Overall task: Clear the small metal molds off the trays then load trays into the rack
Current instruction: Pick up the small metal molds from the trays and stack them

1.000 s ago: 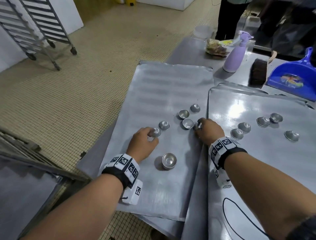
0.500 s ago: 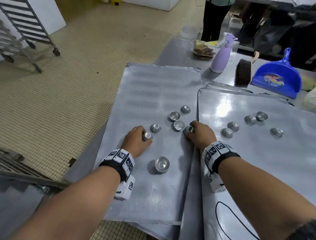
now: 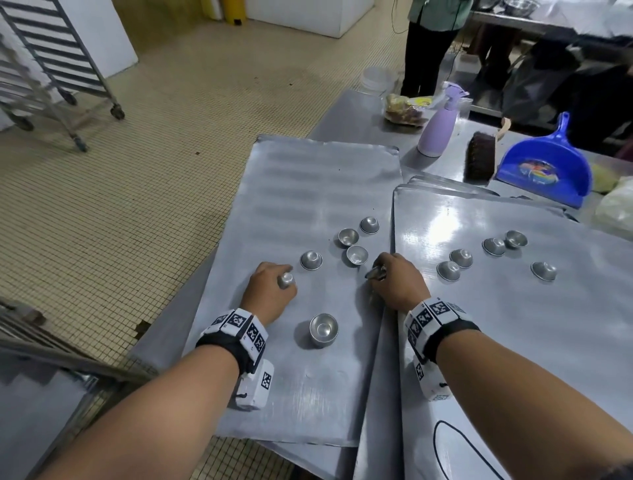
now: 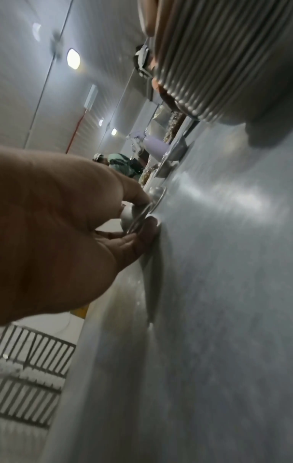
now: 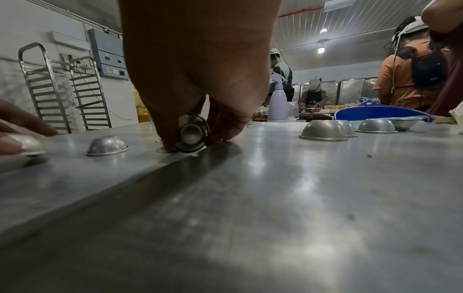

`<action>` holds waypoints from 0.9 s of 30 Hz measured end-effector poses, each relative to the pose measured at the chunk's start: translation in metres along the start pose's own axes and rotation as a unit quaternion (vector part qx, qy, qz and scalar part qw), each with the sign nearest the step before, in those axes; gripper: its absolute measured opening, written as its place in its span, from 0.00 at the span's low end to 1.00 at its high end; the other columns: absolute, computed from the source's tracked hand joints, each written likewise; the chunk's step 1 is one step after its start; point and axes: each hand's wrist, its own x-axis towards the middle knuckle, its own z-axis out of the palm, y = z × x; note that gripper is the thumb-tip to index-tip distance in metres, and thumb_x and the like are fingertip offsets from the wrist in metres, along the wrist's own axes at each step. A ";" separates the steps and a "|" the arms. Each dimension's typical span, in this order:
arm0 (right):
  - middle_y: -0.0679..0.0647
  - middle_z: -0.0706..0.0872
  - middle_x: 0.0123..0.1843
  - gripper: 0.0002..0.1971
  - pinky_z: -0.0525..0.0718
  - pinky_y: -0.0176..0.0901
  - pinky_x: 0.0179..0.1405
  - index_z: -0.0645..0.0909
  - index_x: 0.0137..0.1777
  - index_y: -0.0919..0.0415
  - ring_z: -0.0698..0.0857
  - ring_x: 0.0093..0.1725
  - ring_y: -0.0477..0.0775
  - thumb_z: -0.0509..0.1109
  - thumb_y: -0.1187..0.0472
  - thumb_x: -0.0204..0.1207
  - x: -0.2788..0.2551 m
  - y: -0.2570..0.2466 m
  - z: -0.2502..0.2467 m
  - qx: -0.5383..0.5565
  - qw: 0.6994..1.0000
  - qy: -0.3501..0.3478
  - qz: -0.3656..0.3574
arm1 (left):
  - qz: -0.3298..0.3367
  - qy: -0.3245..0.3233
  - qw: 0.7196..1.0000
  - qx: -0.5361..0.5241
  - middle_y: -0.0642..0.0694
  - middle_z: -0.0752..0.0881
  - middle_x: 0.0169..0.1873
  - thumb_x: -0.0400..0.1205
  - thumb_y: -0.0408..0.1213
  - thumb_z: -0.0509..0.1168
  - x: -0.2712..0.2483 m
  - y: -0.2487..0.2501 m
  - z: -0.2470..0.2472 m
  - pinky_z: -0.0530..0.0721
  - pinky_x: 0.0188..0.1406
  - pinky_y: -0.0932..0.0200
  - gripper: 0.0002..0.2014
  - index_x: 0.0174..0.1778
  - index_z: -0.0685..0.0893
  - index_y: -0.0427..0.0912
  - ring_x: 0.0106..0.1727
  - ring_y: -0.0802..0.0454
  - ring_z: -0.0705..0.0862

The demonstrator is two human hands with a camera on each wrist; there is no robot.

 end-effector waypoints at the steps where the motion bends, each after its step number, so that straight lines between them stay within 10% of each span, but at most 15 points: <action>1: 0.58 0.83 0.54 0.08 0.76 0.46 0.45 0.83 0.53 0.59 0.84 0.52 0.63 0.70 0.59 0.76 -0.001 0.000 0.001 -0.006 1.000 -0.002 -0.005 | -0.004 -0.004 1.000 0.003 0.44 0.80 0.68 0.76 0.35 0.75 0.001 -0.001 0.000 0.74 0.64 0.61 0.24 0.70 0.85 0.40 0.65 0.46 0.82; 6: 0.58 0.85 0.50 0.12 0.82 0.52 0.52 0.85 0.47 0.59 0.86 0.50 0.64 0.70 0.50 0.77 -0.009 -0.004 0.004 -0.060 0.998 -0.032 -0.017 | -0.005 -0.003 1.000 0.024 0.43 0.86 0.60 0.75 0.33 0.75 0.000 -0.004 -0.003 0.78 0.57 0.61 0.19 0.63 0.88 0.39 0.60 0.43 0.85; 12: 0.58 0.88 0.57 0.16 0.81 0.54 0.56 0.78 0.61 0.55 0.86 0.56 0.65 0.70 0.51 0.75 -0.012 -0.008 0.006 -0.065 0.997 -0.039 -0.017 | -0.074 0.035 0.988 -0.129 0.40 0.92 0.39 0.83 0.34 0.68 0.000 -0.007 -0.005 0.85 0.27 0.61 0.08 0.56 0.89 0.41 0.28 0.49 0.88; 20: 0.57 0.82 0.69 0.24 0.74 0.54 0.63 0.73 0.74 0.53 0.82 0.67 0.62 0.68 0.51 0.78 -0.015 -0.013 0.006 -0.101 0.993 -0.064 -0.006 | -0.162 0.025 0.932 -0.324 0.35 0.91 0.40 0.85 0.28 0.64 -0.005 -0.011 -0.012 0.85 0.41 0.50 0.04 0.55 0.81 0.37 0.29 0.47 0.89; 27: 0.56 0.80 0.62 0.18 0.78 0.48 0.60 0.81 0.66 0.55 0.83 0.62 0.61 0.71 0.52 0.77 -0.022 -0.020 -0.002 -0.049 0.996 -0.077 -0.009 | -0.149 0.026 0.934 -0.324 0.34 0.90 0.42 0.84 0.25 0.65 -0.013 -0.012 -0.021 0.85 0.33 0.60 0.07 0.53 0.87 0.32 0.30 0.53 0.89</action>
